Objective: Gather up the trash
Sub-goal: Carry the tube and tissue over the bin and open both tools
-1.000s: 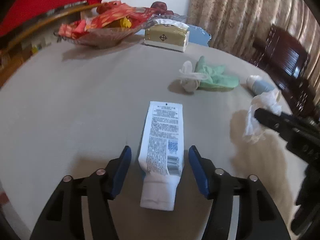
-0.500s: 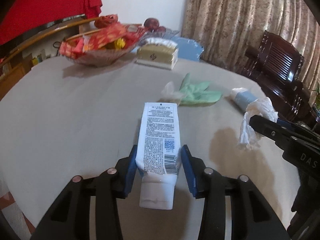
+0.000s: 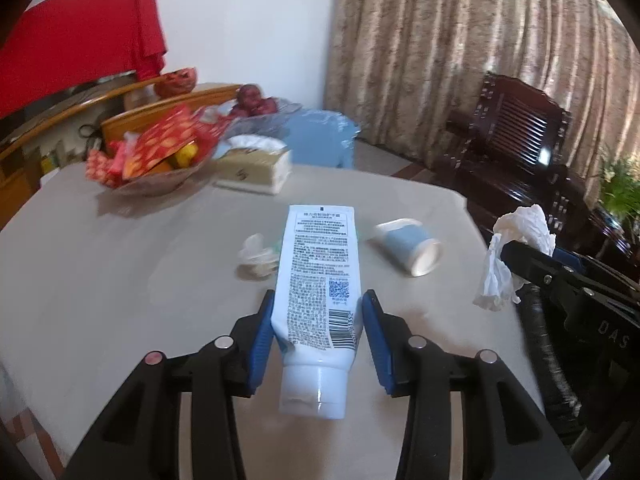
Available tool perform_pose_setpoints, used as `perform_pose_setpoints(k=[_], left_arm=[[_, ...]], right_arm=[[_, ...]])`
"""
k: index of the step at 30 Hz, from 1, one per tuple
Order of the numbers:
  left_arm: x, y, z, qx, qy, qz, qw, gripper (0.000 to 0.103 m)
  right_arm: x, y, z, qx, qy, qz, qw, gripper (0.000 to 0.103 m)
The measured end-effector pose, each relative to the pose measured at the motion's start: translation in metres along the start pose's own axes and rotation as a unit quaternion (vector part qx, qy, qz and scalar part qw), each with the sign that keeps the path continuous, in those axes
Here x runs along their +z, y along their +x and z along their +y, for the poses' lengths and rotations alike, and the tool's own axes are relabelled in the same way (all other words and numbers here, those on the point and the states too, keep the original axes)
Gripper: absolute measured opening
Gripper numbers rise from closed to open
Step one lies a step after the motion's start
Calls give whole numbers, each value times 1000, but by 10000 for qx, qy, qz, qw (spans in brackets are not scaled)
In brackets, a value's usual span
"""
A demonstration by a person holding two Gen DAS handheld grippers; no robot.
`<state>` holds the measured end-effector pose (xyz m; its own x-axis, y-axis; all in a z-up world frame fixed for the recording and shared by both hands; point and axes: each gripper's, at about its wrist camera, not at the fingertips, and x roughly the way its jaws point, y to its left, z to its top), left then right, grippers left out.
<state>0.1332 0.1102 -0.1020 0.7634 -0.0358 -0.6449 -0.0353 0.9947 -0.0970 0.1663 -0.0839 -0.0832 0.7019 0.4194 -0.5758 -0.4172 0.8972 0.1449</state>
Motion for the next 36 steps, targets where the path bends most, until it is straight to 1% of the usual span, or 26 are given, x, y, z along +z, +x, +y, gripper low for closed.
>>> perform_pose_setpoints(k=[7,13,18,23,30,36], left_arm=[[7,-6,-54,-444,312,-97,9985,43],[6,-7,-107,-889,631,-83,9940,43],[4,-6,-149,-1218,907,-54,9884,43],[-3,-4,-193,-1572,1174,9,9806,43],[-16,2,-241,-1889,1458,126,9710,43],[-27,8,-274,-2088,1684,194,9632,43]], right_arm=[[-8,-48,-41,-387,192,-214,9988,44],[-24,-86,-82,-758,433,-335,9956,44],[-44,-113,-113,-1111,659,-362,9910,44],[-67,-137,-141,-1454,844,-347,9852,44],[-94,-162,-173,-1863,1038,-284,9766,44],[-113,-177,-197,-2101,1230,-261,9696,44]])
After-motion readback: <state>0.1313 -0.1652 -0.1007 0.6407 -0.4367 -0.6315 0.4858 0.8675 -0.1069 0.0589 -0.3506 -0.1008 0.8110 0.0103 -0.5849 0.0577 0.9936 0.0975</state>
